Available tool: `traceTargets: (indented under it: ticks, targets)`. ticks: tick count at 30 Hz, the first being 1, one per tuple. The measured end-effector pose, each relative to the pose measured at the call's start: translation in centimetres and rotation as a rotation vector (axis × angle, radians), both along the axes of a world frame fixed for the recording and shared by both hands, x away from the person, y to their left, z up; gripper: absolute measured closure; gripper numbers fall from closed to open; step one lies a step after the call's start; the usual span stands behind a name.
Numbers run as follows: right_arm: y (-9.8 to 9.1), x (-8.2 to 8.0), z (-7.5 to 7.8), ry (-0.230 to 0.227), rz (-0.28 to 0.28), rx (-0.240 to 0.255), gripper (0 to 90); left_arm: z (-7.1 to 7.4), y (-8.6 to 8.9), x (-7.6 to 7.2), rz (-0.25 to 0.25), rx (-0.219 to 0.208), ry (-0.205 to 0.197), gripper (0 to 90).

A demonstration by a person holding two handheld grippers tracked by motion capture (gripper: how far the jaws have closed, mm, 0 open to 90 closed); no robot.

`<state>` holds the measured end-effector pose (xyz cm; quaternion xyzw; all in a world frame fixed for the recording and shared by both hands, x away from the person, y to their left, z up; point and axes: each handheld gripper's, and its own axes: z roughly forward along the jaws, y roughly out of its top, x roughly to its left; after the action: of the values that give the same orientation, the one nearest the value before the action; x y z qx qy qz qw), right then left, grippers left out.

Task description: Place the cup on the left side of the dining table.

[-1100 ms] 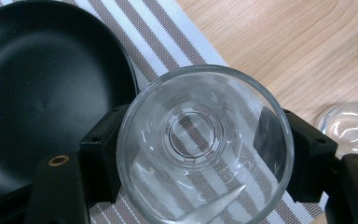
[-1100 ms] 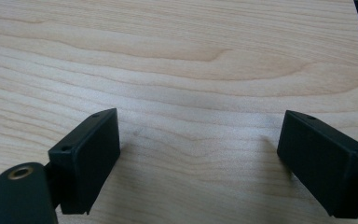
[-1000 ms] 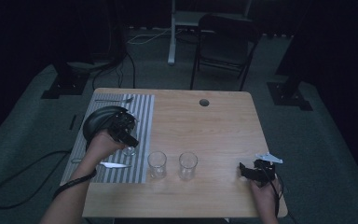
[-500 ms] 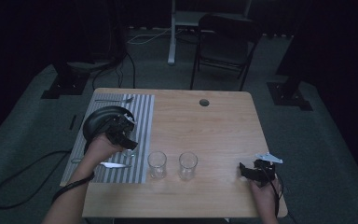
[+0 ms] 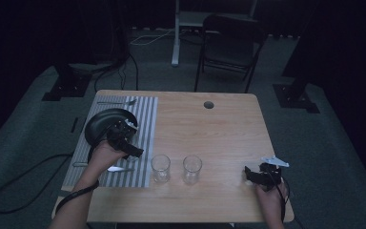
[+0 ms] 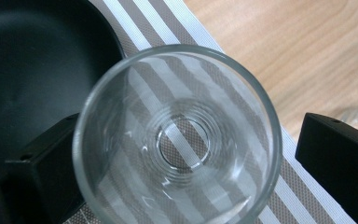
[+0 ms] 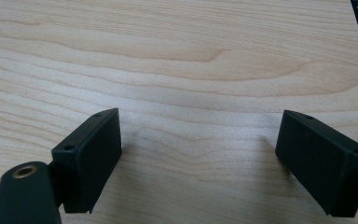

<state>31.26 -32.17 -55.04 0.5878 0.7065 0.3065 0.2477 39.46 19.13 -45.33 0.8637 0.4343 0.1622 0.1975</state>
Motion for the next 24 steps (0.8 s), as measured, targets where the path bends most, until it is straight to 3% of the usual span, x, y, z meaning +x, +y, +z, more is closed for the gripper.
traceTargets:
  ticks: [6,9,13,24]
  targets:
    - [0.0,0.0,0.0,0.0,0.0,0.0,13.8,-0.1,1.2,-0.9,0.037,-0.029,-0.119,0.7]
    - [0.0,0.0,0.0,0.0,0.0,0.0,13.8,-0.5,2.0,-1.4,0.052,-0.07,-0.105,0.7]
    - [0.0,0.0,0.0,0.0,0.0,0.0,13.8,-1.1,2.6,-2.2,0.045,-0.07,-0.103,0.7]
    - [0.0,0.0,0.0,0.0,0.0,0.0,13.8,-2.1,4.3,-4.9,0.092,-0.114,-0.144,0.7]
